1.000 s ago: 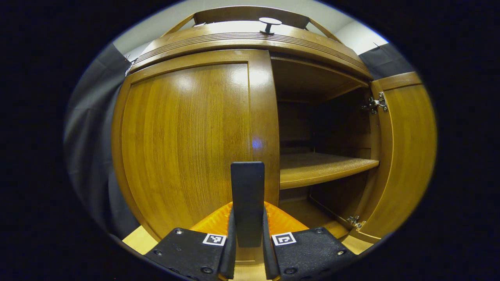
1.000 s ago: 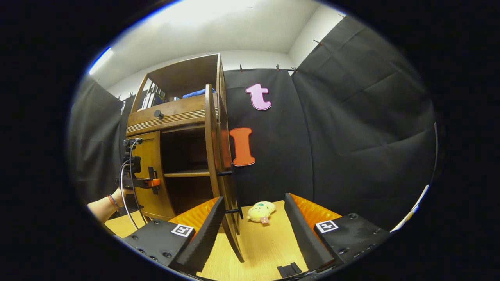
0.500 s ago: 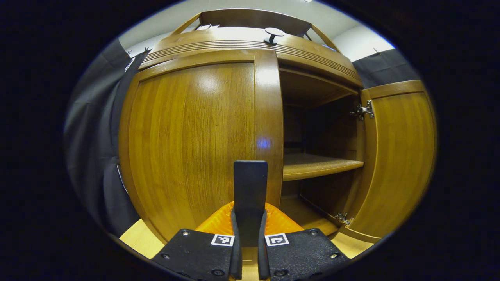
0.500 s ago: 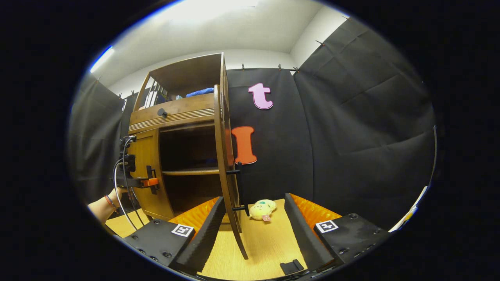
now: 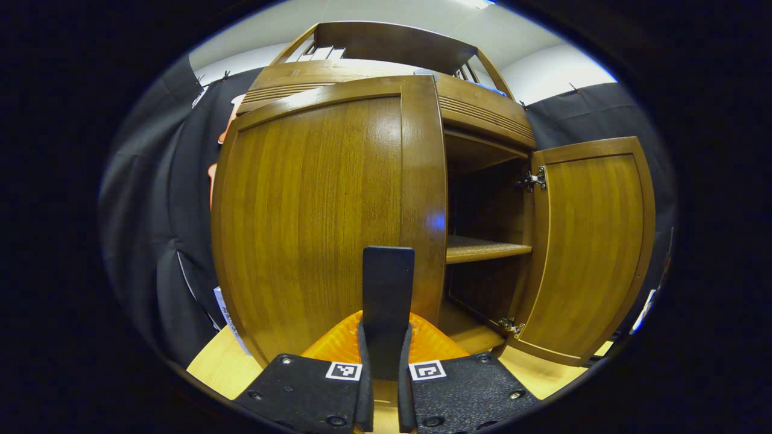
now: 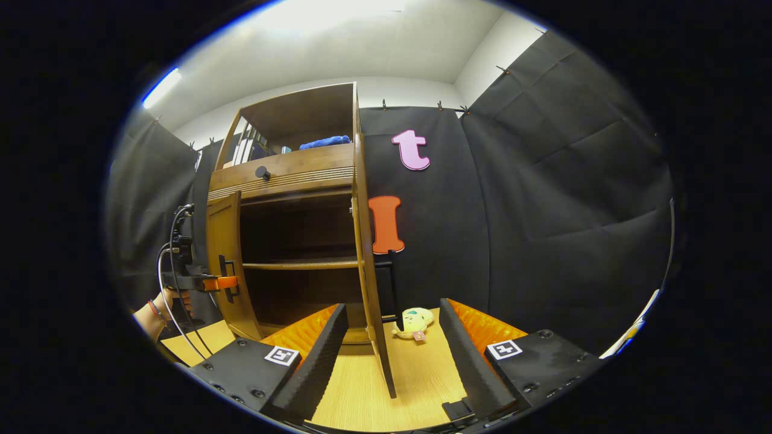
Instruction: Open the right door of the double-door shoe cabinet with the right hand, and open the left door with the left hand.
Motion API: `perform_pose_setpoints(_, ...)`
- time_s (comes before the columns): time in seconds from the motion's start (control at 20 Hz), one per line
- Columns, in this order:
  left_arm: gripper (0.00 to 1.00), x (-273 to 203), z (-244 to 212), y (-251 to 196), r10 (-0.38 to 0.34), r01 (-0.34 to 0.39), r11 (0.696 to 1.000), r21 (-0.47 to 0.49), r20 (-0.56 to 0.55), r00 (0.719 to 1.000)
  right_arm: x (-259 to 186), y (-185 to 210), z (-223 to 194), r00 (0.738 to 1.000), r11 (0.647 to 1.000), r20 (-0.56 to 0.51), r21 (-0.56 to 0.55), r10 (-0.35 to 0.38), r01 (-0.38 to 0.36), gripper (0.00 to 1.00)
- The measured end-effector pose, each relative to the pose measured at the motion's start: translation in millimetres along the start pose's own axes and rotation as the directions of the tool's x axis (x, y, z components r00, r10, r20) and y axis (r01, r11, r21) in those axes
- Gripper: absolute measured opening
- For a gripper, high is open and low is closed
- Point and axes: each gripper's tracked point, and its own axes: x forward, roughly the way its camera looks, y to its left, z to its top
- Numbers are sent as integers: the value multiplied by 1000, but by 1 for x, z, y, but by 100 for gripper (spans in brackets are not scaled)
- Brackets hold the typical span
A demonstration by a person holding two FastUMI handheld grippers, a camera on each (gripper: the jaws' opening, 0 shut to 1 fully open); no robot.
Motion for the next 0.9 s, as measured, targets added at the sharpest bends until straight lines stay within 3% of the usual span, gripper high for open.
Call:
perform_pose_setpoints(0.75, 13, -78, 4, 43, 10, -9, 1000, -6, 27, 1000, 1, 40, -6, 999, 999, -13, 0, 42, -42, 89)
perform_pose_setpoints(0.8, 13, -81, 4, 47, 15, -15, 1000, -2, 29, 999, 2, 42, -6, 999, 999, -14, -2, 45, -45, 98)
perform_pose_setpoints(0.9, 12, -90, 4, 55, 28, -28, 1000, 8, 33, 999, 4, 46, -7, 999, 999, -17, -7, 50, -50, 98)
